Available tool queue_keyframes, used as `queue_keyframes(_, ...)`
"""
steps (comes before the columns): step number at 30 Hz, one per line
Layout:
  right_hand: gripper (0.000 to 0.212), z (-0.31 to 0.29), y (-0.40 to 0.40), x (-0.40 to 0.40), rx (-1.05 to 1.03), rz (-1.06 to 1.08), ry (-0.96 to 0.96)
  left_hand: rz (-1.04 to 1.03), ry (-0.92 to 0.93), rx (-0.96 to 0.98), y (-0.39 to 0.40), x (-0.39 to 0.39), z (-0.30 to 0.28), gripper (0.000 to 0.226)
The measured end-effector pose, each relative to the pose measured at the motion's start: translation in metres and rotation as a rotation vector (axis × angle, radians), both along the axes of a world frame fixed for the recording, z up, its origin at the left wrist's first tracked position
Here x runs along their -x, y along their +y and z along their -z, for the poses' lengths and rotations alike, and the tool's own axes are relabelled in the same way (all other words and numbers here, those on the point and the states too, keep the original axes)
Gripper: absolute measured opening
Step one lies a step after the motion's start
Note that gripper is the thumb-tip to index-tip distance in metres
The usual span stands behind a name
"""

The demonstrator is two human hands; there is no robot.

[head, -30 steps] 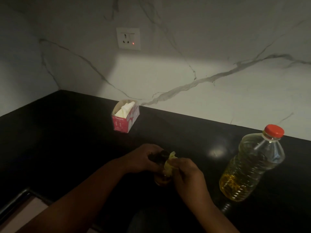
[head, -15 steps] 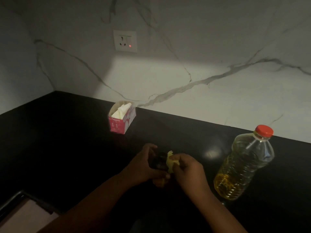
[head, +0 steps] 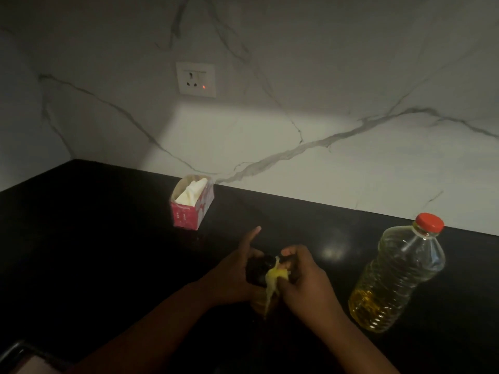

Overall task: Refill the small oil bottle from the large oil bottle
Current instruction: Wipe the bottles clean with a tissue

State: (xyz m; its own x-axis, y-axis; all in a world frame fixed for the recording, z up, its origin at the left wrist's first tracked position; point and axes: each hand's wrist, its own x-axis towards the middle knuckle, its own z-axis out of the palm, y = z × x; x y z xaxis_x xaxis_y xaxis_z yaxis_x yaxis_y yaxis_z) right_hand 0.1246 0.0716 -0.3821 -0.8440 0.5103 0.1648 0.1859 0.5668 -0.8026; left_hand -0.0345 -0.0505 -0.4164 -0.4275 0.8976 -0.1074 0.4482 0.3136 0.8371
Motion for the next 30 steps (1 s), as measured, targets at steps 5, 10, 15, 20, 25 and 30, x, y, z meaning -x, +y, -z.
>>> queue_keyframes(5,0.048,0.0,0.011,0.005,0.06,0.02,-0.01,0.13,0.015,0.073,0.005,0.017,-0.009,0.127)
queue_keyframes(10,0.038,0.0,0.013,0.006,0.231,0.056,0.024,0.186,0.111,0.034,0.009,0.015,-0.014,0.128)
queue_keyframes(15,0.04,0.002,0.007,0.004,0.192,0.131,0.031,-0.141,0.203,-0.148,0.005,-0.017,0.008,0.113)
queue_keyframes(20,0.037,0.001,0.001,0.002,0.2,0.152,0.008,-0.121,0.162,-0.233,0.007,-0.018,0.017,0.1)
queue_keyframes(25,0.042,-0.007,-0.005,-0.001,0.251,0.161,-0.025,0.129,0.027,-0.141,0.012,0.012,0.014,0.114)
queue_keyframes(30,0.043,-0.018,-0.012,0.001,0.161,0.134,-0.066,0.384,0.01,-0.009,0.024,0.047,0.003,0.13)
